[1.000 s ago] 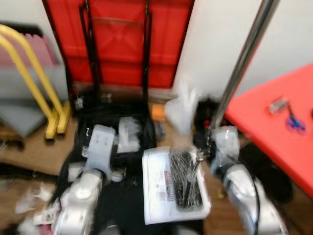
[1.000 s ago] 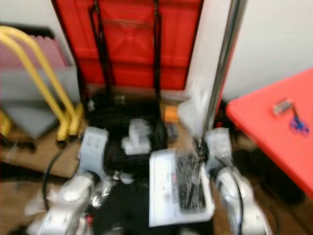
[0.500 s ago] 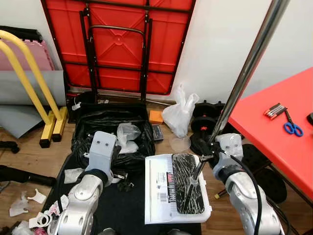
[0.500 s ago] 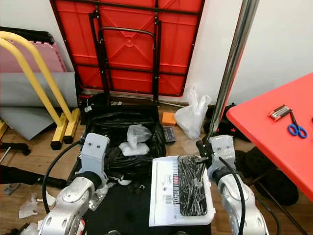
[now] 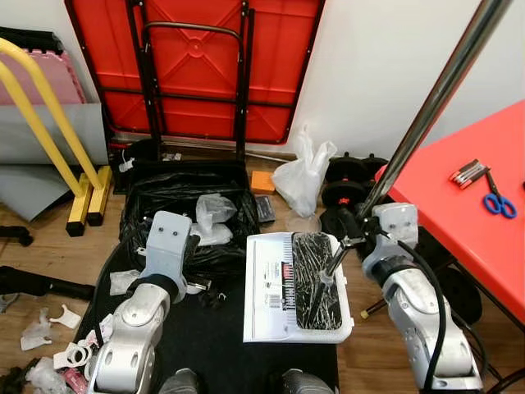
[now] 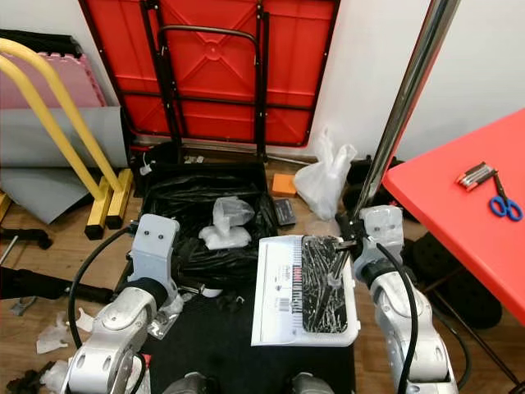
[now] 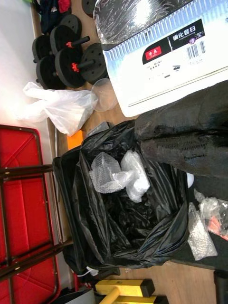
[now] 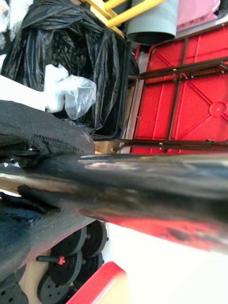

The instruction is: Sweep floor

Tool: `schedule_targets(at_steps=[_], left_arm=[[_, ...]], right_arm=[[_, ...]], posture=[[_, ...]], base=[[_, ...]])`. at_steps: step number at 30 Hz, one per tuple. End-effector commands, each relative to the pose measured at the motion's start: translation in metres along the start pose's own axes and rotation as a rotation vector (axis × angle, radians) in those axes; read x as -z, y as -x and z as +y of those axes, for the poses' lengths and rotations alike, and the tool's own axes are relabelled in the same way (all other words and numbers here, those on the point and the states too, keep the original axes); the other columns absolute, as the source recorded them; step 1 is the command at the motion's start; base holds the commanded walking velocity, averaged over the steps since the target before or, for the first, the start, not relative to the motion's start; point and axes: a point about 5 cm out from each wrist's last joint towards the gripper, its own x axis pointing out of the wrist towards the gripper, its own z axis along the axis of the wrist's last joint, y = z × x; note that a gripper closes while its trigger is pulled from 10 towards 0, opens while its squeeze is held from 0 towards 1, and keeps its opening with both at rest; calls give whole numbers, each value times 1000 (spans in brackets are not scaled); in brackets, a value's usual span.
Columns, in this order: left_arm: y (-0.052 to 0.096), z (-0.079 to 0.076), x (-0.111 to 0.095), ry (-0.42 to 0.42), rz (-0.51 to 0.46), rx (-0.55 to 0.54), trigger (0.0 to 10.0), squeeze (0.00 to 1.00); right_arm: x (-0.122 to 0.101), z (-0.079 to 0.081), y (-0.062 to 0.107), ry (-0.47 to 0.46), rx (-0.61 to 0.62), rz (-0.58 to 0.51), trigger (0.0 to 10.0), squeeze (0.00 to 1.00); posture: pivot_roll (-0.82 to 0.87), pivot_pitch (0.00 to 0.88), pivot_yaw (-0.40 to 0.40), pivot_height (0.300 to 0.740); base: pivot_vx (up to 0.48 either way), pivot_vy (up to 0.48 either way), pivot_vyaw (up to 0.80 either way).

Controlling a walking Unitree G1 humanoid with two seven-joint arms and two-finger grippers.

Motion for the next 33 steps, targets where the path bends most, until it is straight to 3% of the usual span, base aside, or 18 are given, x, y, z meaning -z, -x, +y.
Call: schedule_targets(at_steps=[1,33], left_arm=[[3,1,7,-3,35,-30,10000,0],[3,0,6,-4,42,-22,10000,0]], right_arm=[[-11,-2,0,-9,11,-62,10000,0],[-11,-5,-3,-47,68,-62,10000,0]], posture=[[-87,119,-130,740],[-91,131,-131,740]], base=[[0,0,712],[-249,0,0]])
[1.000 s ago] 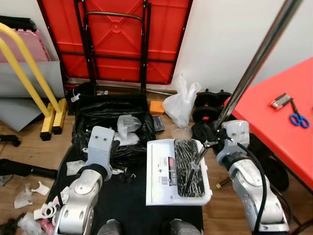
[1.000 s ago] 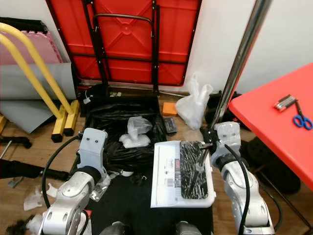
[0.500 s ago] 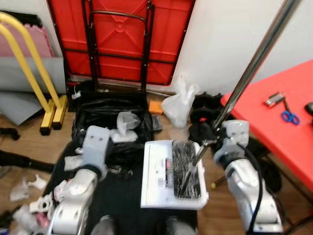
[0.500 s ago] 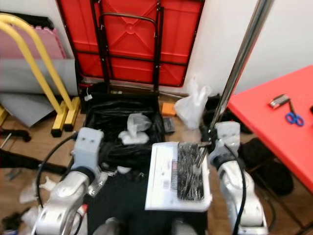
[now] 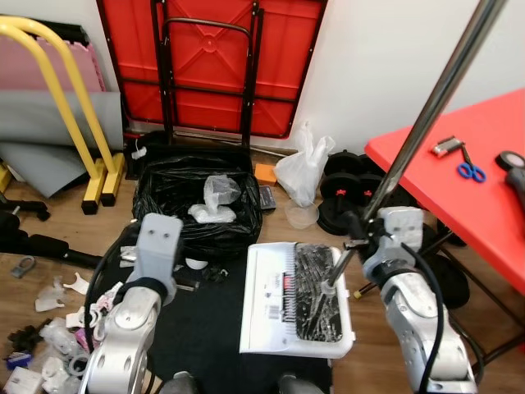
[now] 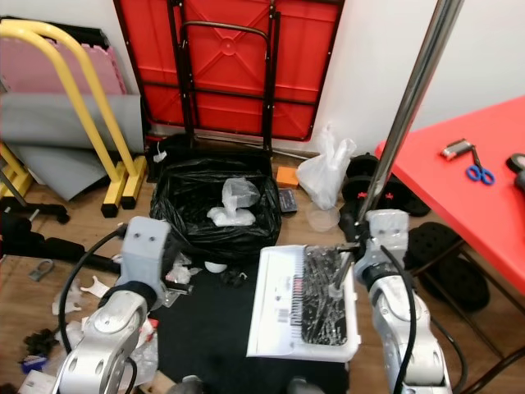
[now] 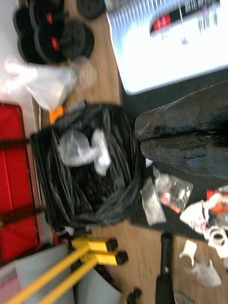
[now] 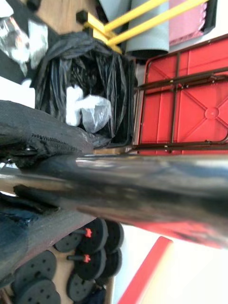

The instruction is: Sweep floor

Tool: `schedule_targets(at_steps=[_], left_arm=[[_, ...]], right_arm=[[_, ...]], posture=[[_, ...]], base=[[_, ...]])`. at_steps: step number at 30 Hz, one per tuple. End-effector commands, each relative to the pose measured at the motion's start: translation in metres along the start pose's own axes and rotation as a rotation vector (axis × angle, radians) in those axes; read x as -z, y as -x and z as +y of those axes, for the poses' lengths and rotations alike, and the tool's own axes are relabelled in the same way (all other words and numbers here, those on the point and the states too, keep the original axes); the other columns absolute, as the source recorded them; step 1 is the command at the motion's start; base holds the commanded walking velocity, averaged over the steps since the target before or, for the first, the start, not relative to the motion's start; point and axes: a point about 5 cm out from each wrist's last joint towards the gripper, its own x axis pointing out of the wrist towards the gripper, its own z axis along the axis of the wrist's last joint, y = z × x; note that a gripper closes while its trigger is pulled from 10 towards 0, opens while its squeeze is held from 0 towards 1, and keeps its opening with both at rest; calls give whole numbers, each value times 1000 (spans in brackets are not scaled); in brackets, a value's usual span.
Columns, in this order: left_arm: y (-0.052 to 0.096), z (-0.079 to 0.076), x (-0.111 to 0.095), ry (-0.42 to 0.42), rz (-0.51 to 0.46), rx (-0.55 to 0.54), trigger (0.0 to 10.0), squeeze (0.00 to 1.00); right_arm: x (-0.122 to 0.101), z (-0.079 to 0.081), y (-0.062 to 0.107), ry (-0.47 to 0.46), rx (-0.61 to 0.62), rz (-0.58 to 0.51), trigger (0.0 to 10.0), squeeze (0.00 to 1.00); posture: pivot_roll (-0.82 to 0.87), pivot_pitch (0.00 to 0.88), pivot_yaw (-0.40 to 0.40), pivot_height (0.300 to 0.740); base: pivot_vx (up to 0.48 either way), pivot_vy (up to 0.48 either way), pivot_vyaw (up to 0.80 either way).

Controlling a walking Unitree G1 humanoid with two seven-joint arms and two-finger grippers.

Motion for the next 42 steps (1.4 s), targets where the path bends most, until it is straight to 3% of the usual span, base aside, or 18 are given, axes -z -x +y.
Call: schedule_targets(at_steps=[1,26,33,42], left_arm=[[1,-2,4,6,18,9,10000,0],[3,-1,0,-18,-6,10,10000,0],[3,-2,-1,-18,-11,11,10000,0],[3,-1,-3,-24,-19,15,10000,0]], right_arm=[[-13,-2,-1,10,10,-63,10000,0],[-15,0,-2,1,14,-71,10000,0],[-19,-1,-13,39,53,-56,10000,0],[-35,-2,-30,70,63,-115,10000,0]], posture=[[-91,131,-131,740],[-91,139,-126,740],[-90,141,-124,740],[-82,144,-126,700]], base=[[0,0,0],[0,0,0],[0,0,0],[0,0,0]])
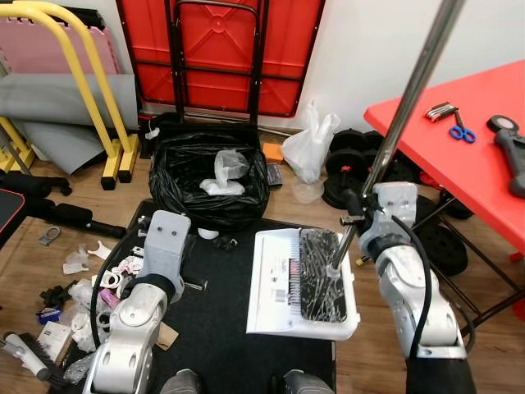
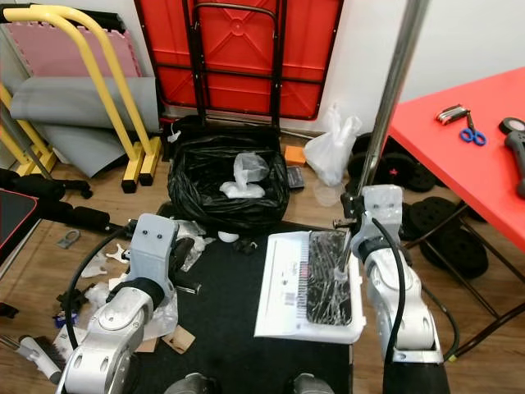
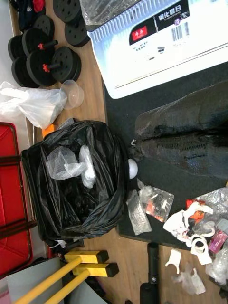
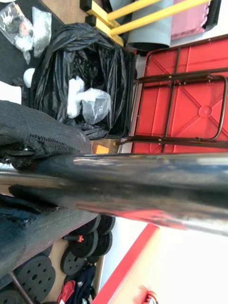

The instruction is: Sweep floor

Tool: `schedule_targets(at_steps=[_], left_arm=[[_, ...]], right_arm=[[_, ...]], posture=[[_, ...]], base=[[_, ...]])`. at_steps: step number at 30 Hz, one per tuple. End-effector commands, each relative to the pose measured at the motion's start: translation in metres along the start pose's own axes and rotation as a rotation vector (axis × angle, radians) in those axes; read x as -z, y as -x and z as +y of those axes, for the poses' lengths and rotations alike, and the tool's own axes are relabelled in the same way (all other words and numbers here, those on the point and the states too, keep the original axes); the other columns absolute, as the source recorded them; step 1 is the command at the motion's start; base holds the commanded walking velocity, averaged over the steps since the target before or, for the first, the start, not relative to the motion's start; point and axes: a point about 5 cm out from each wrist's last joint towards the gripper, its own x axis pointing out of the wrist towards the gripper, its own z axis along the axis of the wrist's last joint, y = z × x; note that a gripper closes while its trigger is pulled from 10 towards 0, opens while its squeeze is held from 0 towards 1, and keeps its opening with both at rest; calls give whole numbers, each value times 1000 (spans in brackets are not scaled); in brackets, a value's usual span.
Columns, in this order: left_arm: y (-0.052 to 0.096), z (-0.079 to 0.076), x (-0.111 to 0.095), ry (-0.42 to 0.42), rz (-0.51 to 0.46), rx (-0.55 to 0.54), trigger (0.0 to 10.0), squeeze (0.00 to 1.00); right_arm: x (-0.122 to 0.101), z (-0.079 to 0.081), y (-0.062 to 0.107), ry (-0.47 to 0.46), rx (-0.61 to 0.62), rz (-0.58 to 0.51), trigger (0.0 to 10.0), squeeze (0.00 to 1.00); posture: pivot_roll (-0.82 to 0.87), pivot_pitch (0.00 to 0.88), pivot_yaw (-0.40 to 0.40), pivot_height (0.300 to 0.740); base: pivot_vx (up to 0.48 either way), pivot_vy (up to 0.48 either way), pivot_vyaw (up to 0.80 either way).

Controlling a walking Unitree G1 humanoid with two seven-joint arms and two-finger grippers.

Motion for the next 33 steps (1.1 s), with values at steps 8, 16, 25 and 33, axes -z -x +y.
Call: schedule_targets(at_steps=[8,16,25,33], left_arm=[[-3,-1,-6,-16,-32,7,10000,0],[-3,0,-7,-15,-34,-1,10000,0],[-2,0,-7,-13,-32,6,10000,0],[1,1,-6,-12,-30,8,10000,0]], right_arm=[[-22,3,-13,-57,-12,-89,10000,0],[-23,2,-16,-114,-35,-78,10000,0],[-25,-3,-17,-101,-31,-92,10000,0],[-26,-1,-17,-98,-37,-103,10000,0]], posture=[[-72,147,-131,675],[-69,146,-133,645],[-67,153,-132,615],[-65,165,-125,595]], base=[[0,0,0],[0,0,0],[0,0,0],[0,0,0]])
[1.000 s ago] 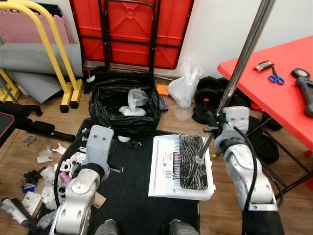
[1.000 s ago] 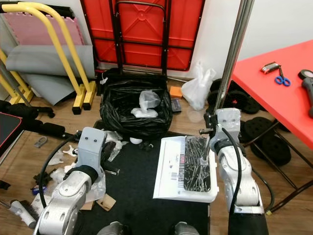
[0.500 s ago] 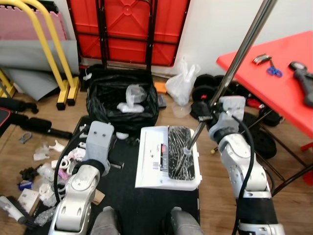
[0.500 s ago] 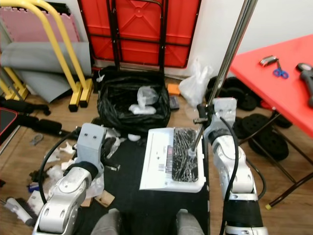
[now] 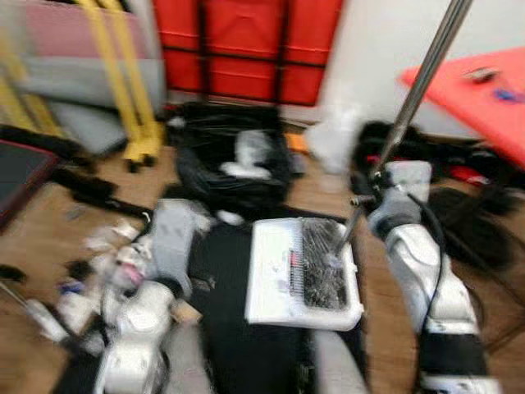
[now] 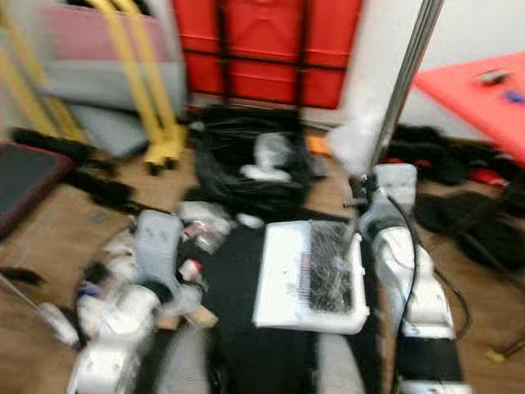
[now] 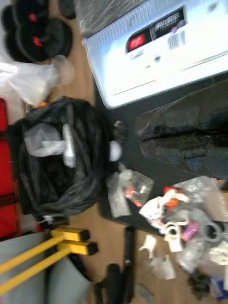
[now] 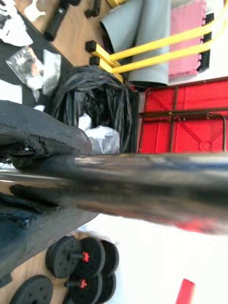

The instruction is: Sweep floor

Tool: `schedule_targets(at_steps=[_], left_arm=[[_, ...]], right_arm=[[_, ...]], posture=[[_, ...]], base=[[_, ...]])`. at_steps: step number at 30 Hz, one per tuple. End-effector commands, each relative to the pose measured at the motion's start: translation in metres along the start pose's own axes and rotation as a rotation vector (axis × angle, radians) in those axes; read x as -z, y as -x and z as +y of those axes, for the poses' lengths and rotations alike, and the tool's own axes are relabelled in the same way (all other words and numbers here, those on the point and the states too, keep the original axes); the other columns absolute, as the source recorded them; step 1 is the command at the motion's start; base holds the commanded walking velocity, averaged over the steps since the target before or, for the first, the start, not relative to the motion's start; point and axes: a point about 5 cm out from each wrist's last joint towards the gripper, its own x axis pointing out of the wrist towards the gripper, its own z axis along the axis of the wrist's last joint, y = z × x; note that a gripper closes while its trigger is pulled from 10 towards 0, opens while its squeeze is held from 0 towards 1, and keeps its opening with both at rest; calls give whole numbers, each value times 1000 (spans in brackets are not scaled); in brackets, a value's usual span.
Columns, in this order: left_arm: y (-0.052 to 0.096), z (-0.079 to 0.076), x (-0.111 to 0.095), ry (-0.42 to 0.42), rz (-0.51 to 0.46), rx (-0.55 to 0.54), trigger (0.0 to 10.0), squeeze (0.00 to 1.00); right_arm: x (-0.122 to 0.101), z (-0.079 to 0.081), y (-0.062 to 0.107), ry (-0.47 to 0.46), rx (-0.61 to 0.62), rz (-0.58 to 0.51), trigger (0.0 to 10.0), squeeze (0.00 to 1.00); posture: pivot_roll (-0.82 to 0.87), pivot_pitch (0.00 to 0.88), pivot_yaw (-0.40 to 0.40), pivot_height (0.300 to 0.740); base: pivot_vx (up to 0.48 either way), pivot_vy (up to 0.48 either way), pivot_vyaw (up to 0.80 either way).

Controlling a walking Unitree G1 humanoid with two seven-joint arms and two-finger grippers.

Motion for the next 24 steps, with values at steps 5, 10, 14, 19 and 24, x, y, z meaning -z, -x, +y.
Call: schedule_targets(at_steps=[5,10,14,19,24], left_arm=[[4,0,1,-2,13,15,10000,0],[5,1,1,-4,15,15,10000,0],[6,1,1,-5,17,16,10000,0],[9,3,-1,-9,18,19,10000,0],[12,5,-3,-16,22,23,10000,0]], right_arm=[[-14,2,1,-2,3,-84,10000,0],[-14,2,0,-3,4,-88,10000,0],[-15,2,0,-3,0,-95,10000,0],[-22,1,-7,23,-1,-131,10000,0],[-33,-5,-16,61,18,-187,10000,0]], posture=[[-61,178,-121,570],[-58,186,-118,555],[-57,190,-117,545],[-47,210,-106,525],[-34,231,-96,510]], base=[[0,0,0],[0,0,0],[0,0,0],[0,0,0],[0,0,0]])
